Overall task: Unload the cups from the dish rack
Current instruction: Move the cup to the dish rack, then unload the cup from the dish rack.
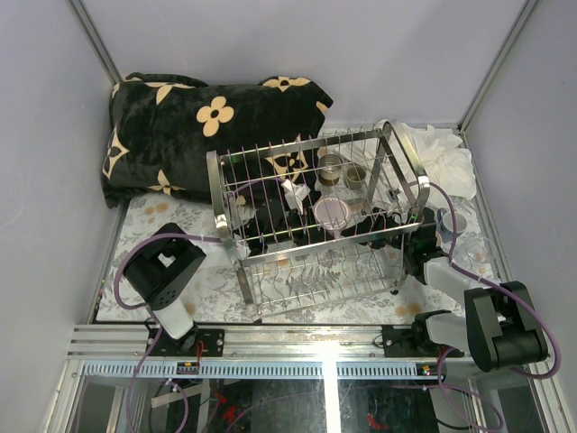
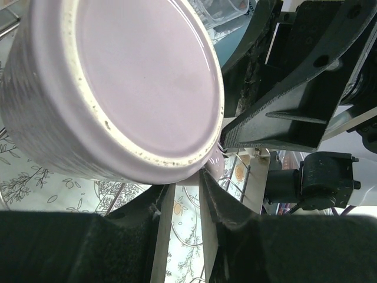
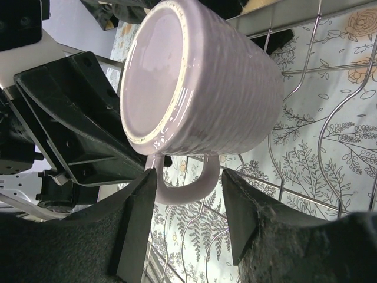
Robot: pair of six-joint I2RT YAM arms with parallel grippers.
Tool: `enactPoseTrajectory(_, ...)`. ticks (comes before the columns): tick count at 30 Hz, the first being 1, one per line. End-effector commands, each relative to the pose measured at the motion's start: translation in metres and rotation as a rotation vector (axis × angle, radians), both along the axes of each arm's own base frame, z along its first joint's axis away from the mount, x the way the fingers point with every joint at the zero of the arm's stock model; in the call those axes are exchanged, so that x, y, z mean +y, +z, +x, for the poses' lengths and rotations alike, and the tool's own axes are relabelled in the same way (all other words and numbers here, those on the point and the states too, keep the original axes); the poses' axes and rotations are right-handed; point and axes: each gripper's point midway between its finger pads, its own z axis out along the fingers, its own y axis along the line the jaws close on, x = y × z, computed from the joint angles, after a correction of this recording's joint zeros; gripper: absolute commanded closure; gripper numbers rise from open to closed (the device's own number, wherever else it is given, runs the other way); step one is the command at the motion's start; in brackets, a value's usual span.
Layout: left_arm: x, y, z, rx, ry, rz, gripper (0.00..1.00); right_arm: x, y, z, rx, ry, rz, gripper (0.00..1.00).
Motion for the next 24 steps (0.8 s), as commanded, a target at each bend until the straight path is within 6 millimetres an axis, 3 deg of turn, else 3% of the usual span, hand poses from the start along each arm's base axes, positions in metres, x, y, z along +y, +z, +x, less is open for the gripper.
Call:
enactPoseTrajectory(1,-0.013,0.015,0.009,-0.048,-0.009,-0.034,0.78,0.014,0.016,-0.009,-0.093,0.083,0.027,0.45)
enactPoseTrajectory(15,-0.022,0.015,0.017,-0.043,-0.02,-0.041,0.78,0.017,0.015,-0.009,-0.087,0.107,0.036,0.45)
enactPoseTrajectory(24,-0.007,0.026,0.009,-0.08,-0.007,-0.029,0.78,0.011,0.005,-0.001,-0.059,0.056,-0.019,0.49)
